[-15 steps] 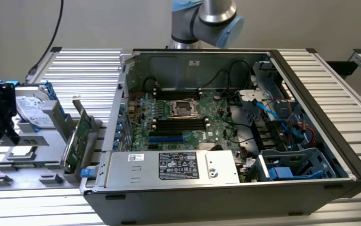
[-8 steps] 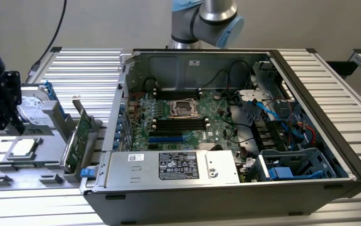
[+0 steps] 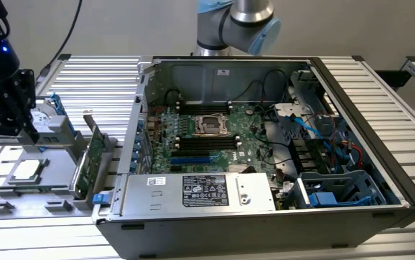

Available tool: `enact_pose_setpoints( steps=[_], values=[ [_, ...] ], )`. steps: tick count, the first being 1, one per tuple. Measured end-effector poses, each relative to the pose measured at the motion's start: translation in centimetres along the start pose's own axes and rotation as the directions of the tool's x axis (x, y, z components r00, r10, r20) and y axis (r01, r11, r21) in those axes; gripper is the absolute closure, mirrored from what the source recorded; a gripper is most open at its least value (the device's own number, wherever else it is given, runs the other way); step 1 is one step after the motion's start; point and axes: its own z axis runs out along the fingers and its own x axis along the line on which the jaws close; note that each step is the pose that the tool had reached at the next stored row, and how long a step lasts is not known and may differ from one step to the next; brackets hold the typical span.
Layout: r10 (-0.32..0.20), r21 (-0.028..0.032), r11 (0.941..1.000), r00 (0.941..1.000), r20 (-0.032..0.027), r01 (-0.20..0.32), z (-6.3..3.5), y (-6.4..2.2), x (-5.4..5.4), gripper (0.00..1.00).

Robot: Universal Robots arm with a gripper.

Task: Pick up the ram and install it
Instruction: 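Pick up the ram and move it above insertion slot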

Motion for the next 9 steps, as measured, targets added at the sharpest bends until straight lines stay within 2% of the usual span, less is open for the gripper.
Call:
enact_pose_setpoints(
  steps=[9],
  values=[
    [0.0, 0.0, 1.0, 1.0, -0.0001, 0.0, -1.52, -1.95, -1.3, 0.86]
  ],
)
